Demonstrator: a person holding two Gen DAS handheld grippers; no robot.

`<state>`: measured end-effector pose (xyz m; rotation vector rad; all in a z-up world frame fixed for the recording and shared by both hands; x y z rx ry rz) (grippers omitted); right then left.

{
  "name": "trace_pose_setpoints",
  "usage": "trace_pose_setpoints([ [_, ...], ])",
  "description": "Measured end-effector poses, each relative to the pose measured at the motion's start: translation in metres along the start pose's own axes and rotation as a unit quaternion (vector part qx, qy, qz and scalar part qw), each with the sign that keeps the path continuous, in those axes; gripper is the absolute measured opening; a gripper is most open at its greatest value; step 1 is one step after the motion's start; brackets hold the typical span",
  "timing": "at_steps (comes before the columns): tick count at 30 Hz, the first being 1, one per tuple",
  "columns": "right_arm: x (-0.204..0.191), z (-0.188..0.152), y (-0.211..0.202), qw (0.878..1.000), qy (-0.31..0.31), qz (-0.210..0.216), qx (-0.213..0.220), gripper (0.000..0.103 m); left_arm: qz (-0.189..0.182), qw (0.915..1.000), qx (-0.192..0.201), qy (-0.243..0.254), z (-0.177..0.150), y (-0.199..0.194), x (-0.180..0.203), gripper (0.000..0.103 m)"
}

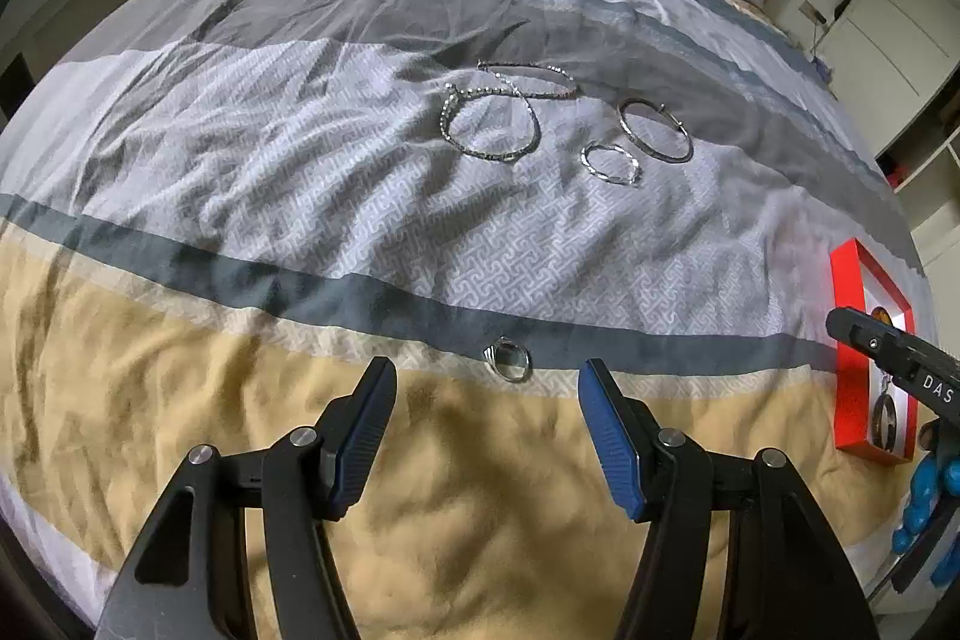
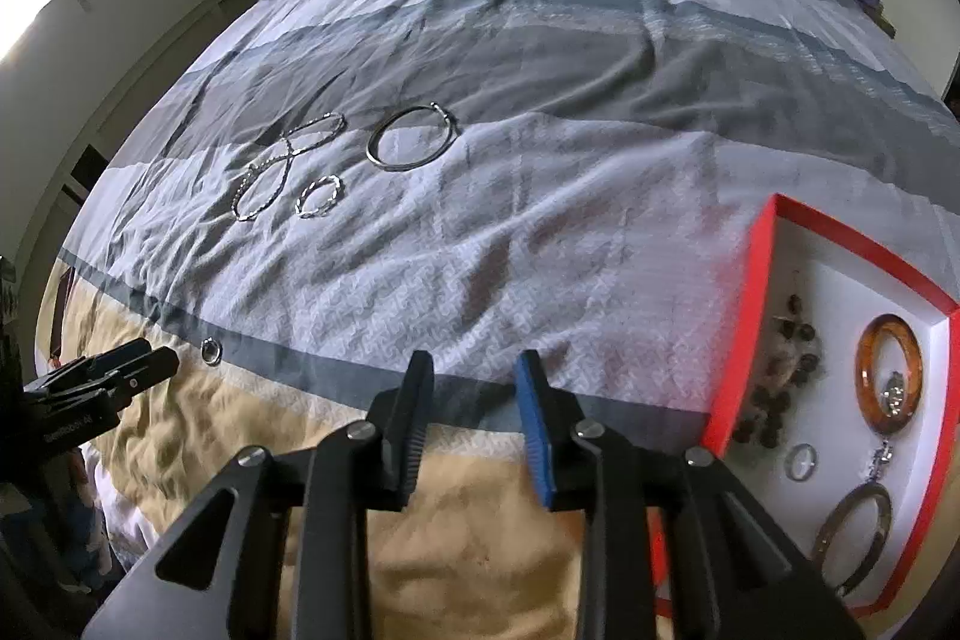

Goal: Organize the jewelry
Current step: 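Lower the left gripper onto the small silver ring and close it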

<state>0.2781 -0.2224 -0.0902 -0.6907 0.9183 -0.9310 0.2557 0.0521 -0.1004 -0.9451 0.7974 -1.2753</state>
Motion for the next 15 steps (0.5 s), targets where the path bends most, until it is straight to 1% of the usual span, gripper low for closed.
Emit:
trace_pose_setpoints([
  [2, -0.001, 0.0, 0.004, 1.0, 0.0, 0.003, -0.002, 0.027, -0.002, 1.0, -0.003, -0.001, -0.001, 0.004, 0.001, 0.061],
  [6, -0.005, 0.0, 0.012, 1.0, -0.003, 0.011, -0.004, 0.027, -0.007, 0.9999, -0.01, -0.003, -0.003, 0.012, 0.001, 0.053],
  [11, -0.009, 0.001, 0.021, 1.0, -0.006, 0.017, -0.006, 0.028, -0.009, 0.9999, -0.013, -0.001, -0.002, 0.02, 0.002, 0.05],
  [15, -0.011, 0.002, 0.027, 1.0, -0.006, 0.02, -0.008, 0.027, -0.014, 0.9998, -0.016, -0.004, -0.001, 0.027, 0.002, 0.046],
])
Point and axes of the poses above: each gripper's, at about its wrist camera, not at the fingertips, and y roughly the way its jaws point, x to its right, z to its top, the point moved 4 cm from there along y, roughly the way its jaws point, and after that the axes turned 11 degrees about z, right-handed, at the moved point
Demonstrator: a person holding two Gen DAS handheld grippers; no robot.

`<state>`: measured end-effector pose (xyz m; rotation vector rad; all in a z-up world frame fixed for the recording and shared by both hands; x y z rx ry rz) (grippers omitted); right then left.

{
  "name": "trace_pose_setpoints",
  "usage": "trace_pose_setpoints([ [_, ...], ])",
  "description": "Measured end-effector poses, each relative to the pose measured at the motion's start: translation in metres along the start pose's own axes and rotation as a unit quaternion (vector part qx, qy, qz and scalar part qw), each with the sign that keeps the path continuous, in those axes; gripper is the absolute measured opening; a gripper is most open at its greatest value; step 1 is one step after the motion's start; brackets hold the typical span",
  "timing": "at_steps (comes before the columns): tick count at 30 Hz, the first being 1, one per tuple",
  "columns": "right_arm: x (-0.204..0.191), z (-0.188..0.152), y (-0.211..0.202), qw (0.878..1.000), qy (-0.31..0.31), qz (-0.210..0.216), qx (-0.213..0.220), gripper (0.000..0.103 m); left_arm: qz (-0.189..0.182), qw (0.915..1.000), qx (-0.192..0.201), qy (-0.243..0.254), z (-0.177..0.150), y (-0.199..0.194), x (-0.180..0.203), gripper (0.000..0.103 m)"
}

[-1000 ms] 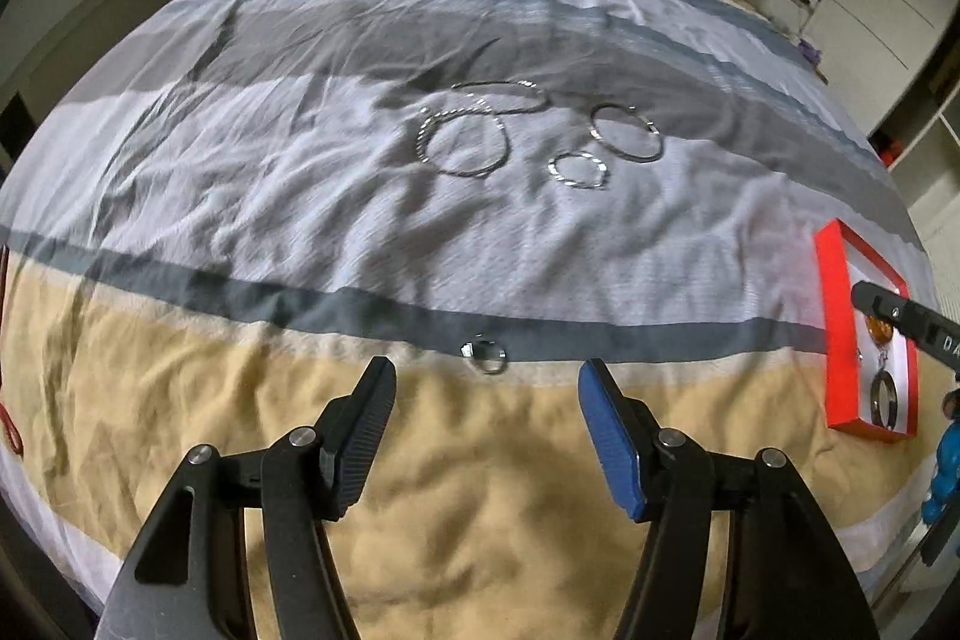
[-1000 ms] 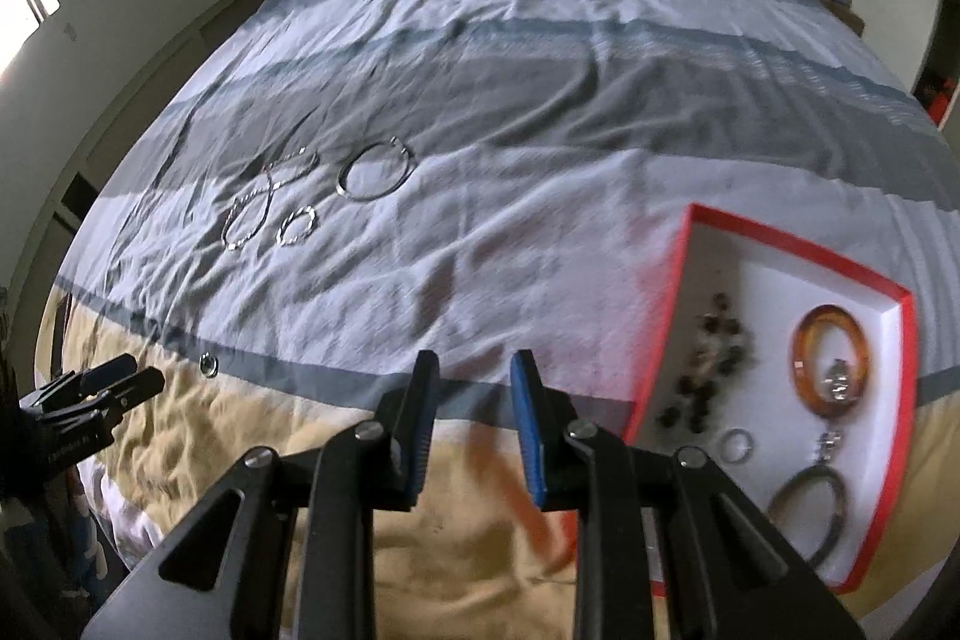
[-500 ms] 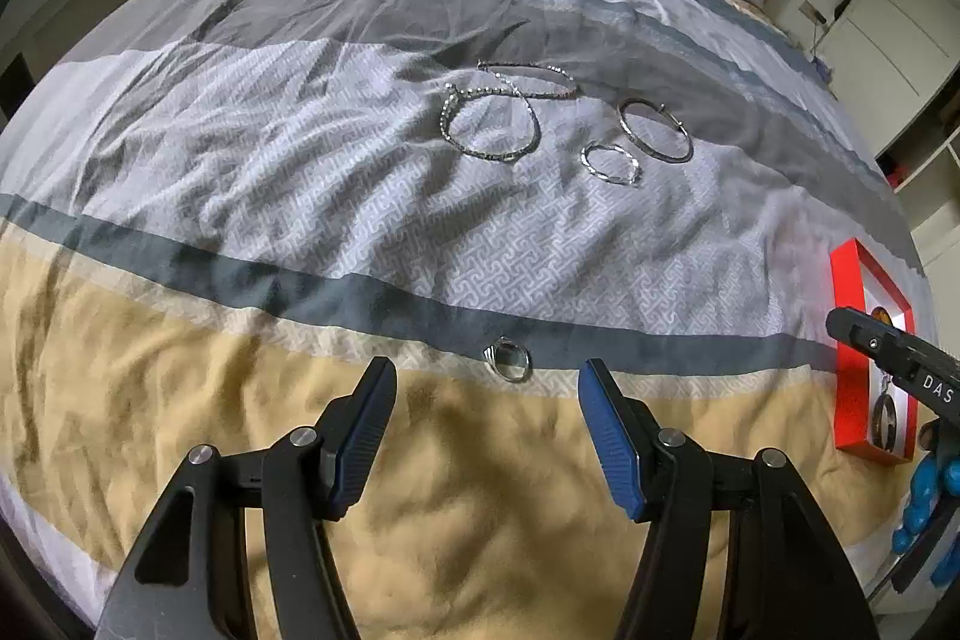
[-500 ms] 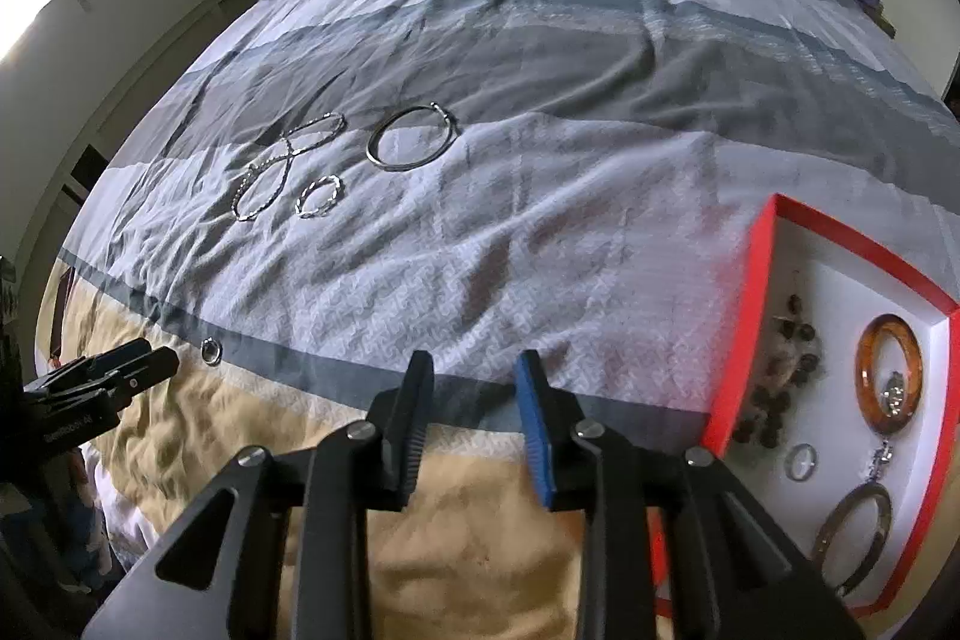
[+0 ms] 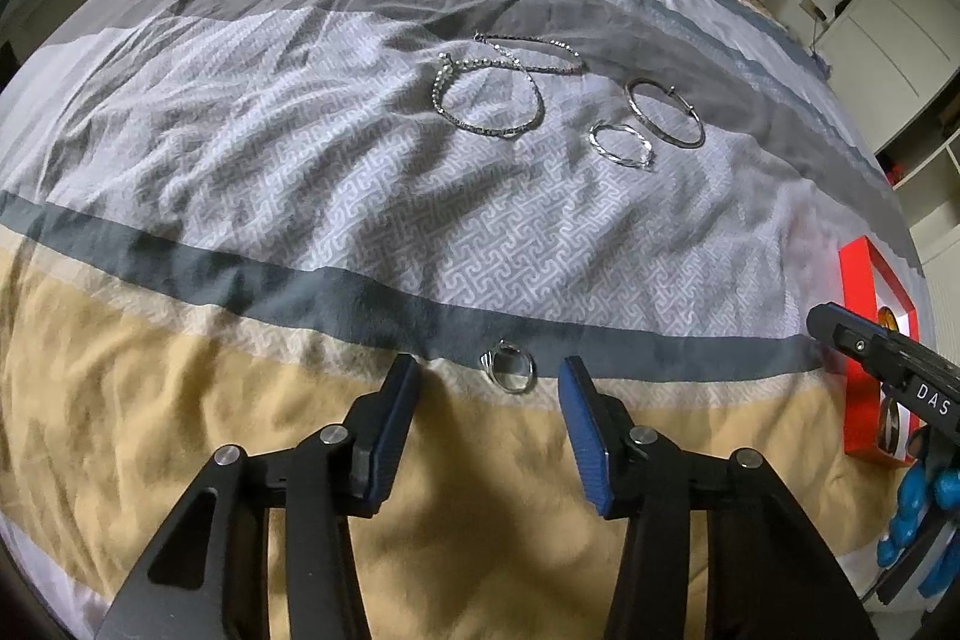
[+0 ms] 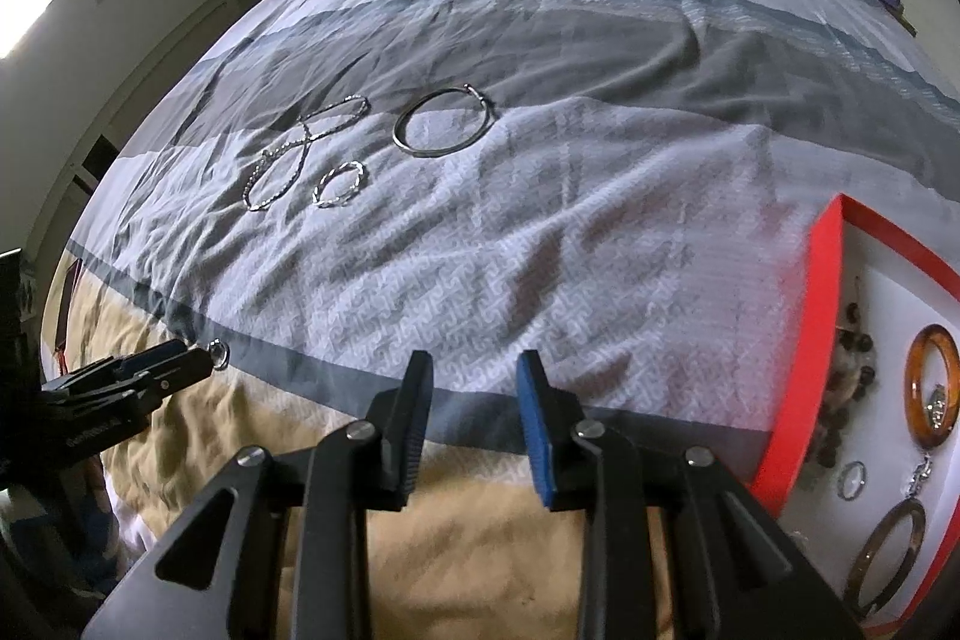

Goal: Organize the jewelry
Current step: 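Lower the left gripper onto the small silver ring and close it, then grasp the twisted silver bangle with the right gripper while the left gripper holds the ring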

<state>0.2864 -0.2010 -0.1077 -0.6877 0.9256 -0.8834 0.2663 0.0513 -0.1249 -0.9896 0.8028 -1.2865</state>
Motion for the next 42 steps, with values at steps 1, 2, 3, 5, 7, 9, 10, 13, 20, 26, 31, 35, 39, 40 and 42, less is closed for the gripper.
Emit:
trace_pose_setpoints([
  [1, 0.0, 0.0, 0.002, 1.0, 0.0, 0.001, -0.001, 0.027, -0.001, 1.0, -0.001, 0.0, 0.0, 0.002, 0.0, 0.045],
  [2, -0.001, 0.0, 0.003, 1.0, -0.001, 0.002, -0.002, 0.028, -0.003, 1.0, -0.002, 0.0, 0.001, 0.004, 0.0, 0.043],
  [3, -0.001, 0.0, 0.005, 1.0, -0.001, 0.003, -0.002, 0.028, -0.004, 1.0, -0.003, 0.001, 0.001, 0.005, 0.0, 0.042],
  [5, -0.001, -0.001, 0.007, 1.0, -0.001, 0.004, -0.004, 0.027, -0.007, 1.0, -0.005, 0.005, 0.001, 0.009, 0.002, 0.041],
  [7, 0.0, -0.001, 0.01, 1.0, 0.0, 0.004, -0.006, 0.027, -0.009, 0.9999, -0.006, 0.009, 0.001, 0.011, 0.005, 0.041],
  [9, 0.001, 0.0, 0.012, 1.0, 0.001, 0.005, -0.006, 0.027, -0.009, 0.9999, -0.008, 0.012, 0.001, 0.014, 0.008, 0.041],
  [10, 0.001, -0.001, 0.013, 1.0, 0.002, 0.005, -0.006, 0.028, -0.008, 0.9998, -0.008, 0.013, 0.001, 0.016, 0.009, 0.041],
  [13, 0.001, 0.0, 0.015, 1.0, 0.003, 0.006, -0.006, 0.028, 0.0, 0.9997, -0.007, 0.023, 0.001, 0.019, 0.011, 0.04],
  [20, -0.002, 0.004, 0.024, 1.0, 0.0, 0.014, -0.007, 0.027, -0.004, 0.9998, -0.006, 0.016, 0.001, 0.021, 0.005, 0.019],
  [26, -0.009, 0.01, 0.035, 1.0, -0.003, 0.026, -0.004, 0.028, -0.009, 0.9999, -0.001, 0.011, 0.002, 0.016, -0.001, 0.019],
  [31, -0.019, 0.018, 0.05, 0.999, -0.007, 0.046, 0.007, 0.028, -0.012, 0.9999, 0.005, -0.002, 0.008, 0.012, -0.012, 0.019],
  [35, -0.029, 0.024, 0.065, 0.998, -0.013, 0.059, 0.014, 0.028, -0.012, 0.9998, 0.015, -0.011, 0.018, 0.013, -0.022, 0.019],
  [39, -0.041, 0.038, 0.079, 0.997, -0.026, 0.068, 0.025, 0.028, -0.015, 0.9994, 0.021, -0.021, 0.03, 0.014, -0.032, 0.019],
  [40, -0.044, 0.041, 0.082, 0.997, -0.027, 0.07, 0.027, 0.028, -0.017, 0.9993, 0.023, -0.022, 0.033, 0.014, -0.035, 0.019],
  [42, -0.049, 0.049, 0.089, 0.996, -0.031, 0.074, 0.032, 0.033, -0.019, 0.9992, 0.024, -0.026, 0.036, 0.015, -0.038, 0.019],
])
Point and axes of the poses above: each gripper's, at about its wrist camera, not at the fingertips, and y roughly the way its jaws point, x to its right, z to its top, the point moved 4 cm from there along y, roughly the way its jaws point, and after that the axes turned 11 degrees about z, right-handed, at the moved point
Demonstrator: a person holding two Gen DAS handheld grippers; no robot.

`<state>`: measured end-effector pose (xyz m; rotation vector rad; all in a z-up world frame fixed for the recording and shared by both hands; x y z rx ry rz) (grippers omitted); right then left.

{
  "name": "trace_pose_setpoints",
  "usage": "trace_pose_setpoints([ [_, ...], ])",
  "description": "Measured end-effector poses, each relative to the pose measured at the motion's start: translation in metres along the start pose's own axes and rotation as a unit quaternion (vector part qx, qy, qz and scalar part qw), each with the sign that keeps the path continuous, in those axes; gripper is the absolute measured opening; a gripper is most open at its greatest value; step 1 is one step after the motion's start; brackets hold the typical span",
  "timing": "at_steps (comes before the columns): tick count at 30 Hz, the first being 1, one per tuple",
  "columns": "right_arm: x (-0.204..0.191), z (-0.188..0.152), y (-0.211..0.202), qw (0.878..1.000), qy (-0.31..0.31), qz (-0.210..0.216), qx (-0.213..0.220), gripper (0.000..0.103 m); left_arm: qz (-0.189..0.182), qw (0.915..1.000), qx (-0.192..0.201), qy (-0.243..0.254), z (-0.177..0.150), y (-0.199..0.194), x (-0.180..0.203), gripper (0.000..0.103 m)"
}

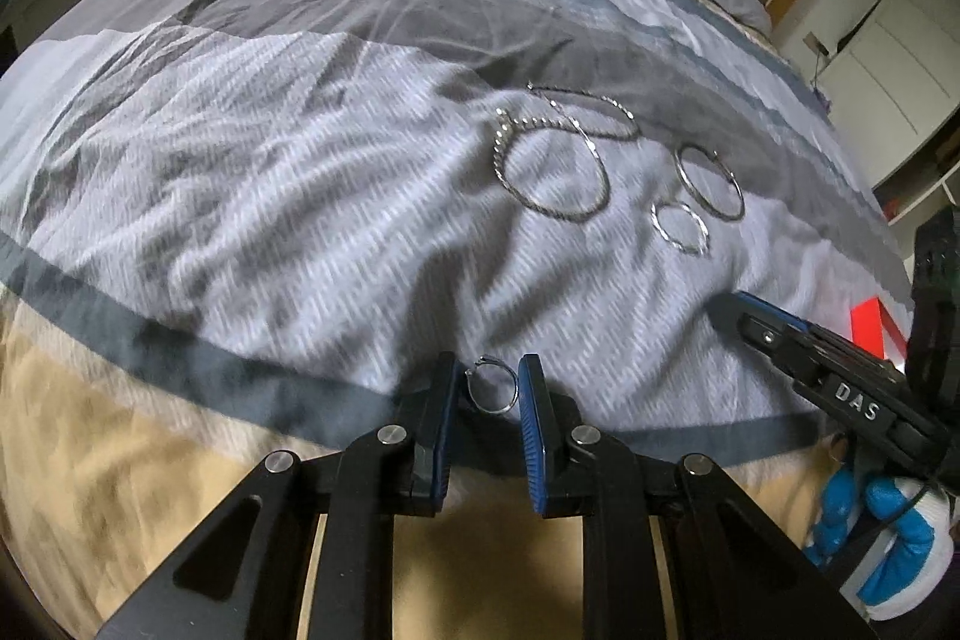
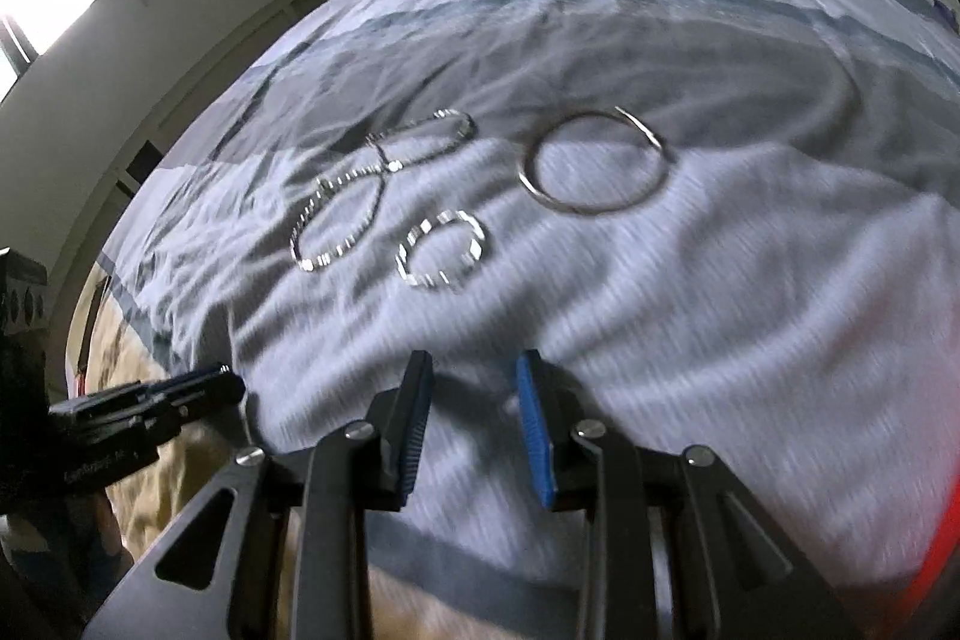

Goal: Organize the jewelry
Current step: 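Grasp the twisted silver bangle with the right gripper while the left gripper holds the ring, then carry the ring and twisted bangle into the red box and open both grippers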

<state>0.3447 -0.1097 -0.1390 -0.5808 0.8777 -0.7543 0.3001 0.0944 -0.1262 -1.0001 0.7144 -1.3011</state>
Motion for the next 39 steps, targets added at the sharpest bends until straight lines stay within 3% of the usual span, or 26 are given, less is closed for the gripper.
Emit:
trace_pose_setpoints([
  [9, -0.011, 0.031, 0.031, 1.0, 0.017, 0.019, 0.015, 0.036, -0.005, 0.9999, 0.0, -0.01, 0.008, 0.001, -0.012, 0.019],
  [17, -0.019, 0.041, 0.051, 1.0, 0.001, -0.01, 0.007, 0.041, -0.007, 0.9999, 0.001, -0.014, 0.01, -0.002, -0.017, 0.019],
  [23, -0.021, 0.039, 0.052, 0.999, -0.022, -0.031, -0.005, 0.039, -0.003, 0.9998, 0.004, -0.018, 0.01, -0.006, -0.025, 0.019],
  [33, -0.021, 0.016, 0.003, 1.0, -0.012, -0.02, -0.002, 0.038, -0.009, 0.9998, 0.017, 0.0, 0.012, -0.026, -0.004, 0.019],
  [39, -0.005, -0.005, -0.065, 0.999, 0.019, -0.028, 0.022, 0.038, -0.023, 0.9987, 0.029, 0.037, 0.014, -0.047, 0.04, 0.019],
])
Point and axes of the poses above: each gripper's, at about its wrist camera, not at the fingertips, and y roughly the way its jaws point, x to its right, z to its top, the point moved 4 cm from there along y, roughly the way its jaws point, and after that the axes turned 11 degrees about z, right-handed, at the moved point
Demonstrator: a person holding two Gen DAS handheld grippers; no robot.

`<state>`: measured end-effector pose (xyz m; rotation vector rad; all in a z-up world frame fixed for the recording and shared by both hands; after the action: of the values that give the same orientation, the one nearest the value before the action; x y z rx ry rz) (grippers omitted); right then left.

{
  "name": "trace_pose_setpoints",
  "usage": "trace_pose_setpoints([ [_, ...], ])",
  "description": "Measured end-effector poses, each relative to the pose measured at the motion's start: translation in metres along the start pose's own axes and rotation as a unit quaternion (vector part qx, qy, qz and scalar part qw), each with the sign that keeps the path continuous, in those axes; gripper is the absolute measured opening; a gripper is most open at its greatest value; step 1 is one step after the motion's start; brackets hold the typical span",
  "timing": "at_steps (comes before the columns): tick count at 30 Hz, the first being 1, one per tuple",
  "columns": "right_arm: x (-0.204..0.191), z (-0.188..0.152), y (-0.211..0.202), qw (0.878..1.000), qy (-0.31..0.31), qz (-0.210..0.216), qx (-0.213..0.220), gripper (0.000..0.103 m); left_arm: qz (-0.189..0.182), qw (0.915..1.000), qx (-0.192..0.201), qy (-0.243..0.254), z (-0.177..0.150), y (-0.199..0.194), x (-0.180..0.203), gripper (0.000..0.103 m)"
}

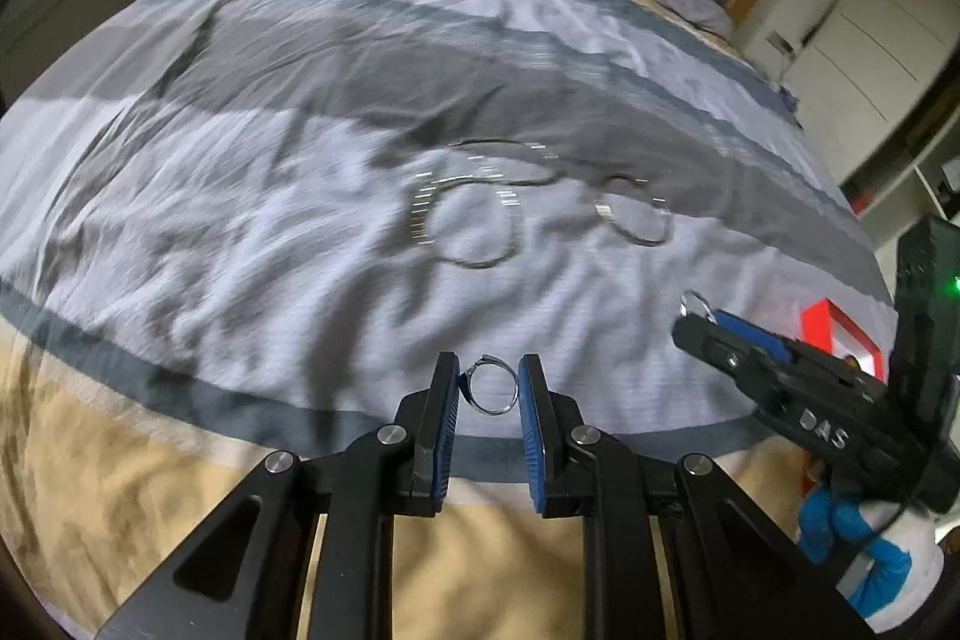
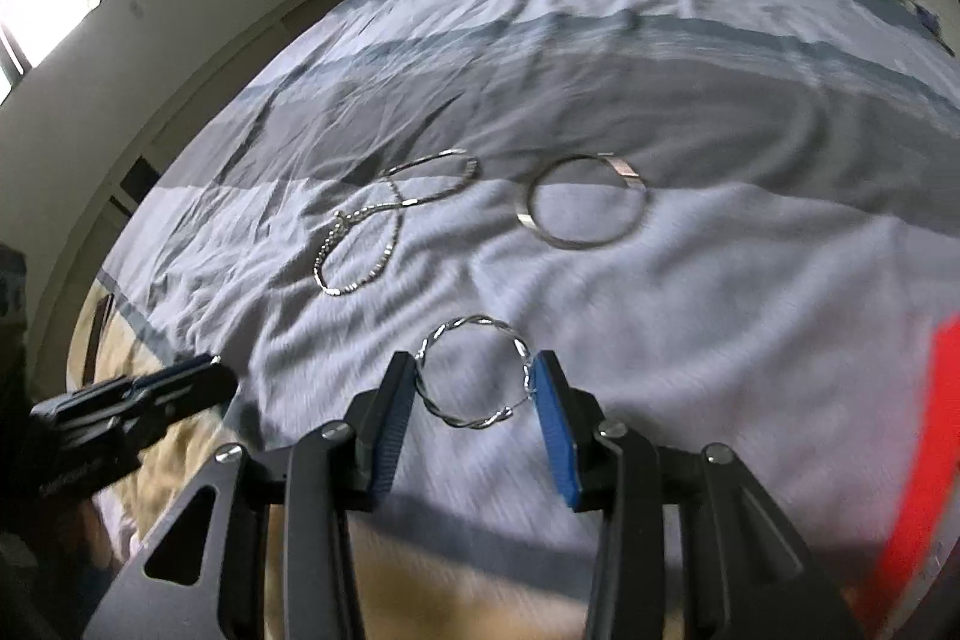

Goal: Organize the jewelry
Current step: 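Carry the ring and twisted bangle into the red box and open both grippers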

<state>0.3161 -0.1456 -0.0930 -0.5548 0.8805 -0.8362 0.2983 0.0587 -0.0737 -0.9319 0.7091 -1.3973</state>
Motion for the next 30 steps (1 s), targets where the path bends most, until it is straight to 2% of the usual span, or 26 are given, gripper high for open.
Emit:
trace_pose_setpoints([
  [4, 0.027, -0.01, -0.054, 0.999, 0.022, -0.021, 0.022, 0.038, -0.019, 0.9994, 0.002, 0.028, 0.0, -0.011, 0.044, 0.019],
  [9, 0.079, -0.032, -0.119, 0.995, 0.058, -0.068, 0.044, 0.038, -0.062, 0.9956, -0.005, 0.07, -0.005, -0.021, 0.117, 0.019],
  [16, 0.15, -0.083, -0.188, 0.984, 0.114, -0.129, 0.051, 0.038, -0.124, 0.9817, -0.027, 0.142, -0.031, -0.021, 0.227, 0.019],
  [23, 0.194, -0.128, -0.209, 0.975, 0.159, -0.152, 0.041, 0.038, -0.163, 0.9639, -0.053, 0.204, -0.064, -0.011, 0.308, 0.019],
  [26, 0.205, -0.14, -0.208, 0.973, 0.17, -0.154, 0.036, 0.038, -0.166, 0.9578, -0.063, 0.226, -0.077, -0.001, 0.334, 0.019],
  [30, 0.218, -0.148, -0.203, 0.971, 0.182, -0.151, 0.028, 0.038, -0.159, 0.954, -0.077, 0.242, -0.091, 0.014, 0.352, 0.019],
])
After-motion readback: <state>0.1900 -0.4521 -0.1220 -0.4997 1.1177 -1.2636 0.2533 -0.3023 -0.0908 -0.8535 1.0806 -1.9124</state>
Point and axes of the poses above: each gripper's, at about its wrist camera, not at the fingertips, and y roughly the way its jaws point, x to its right, z to its top, the point moved 4 cm from there along y, roughly the way its jaws point, and after that the axes turned 11 degrees about z, right-handed, at the moved point
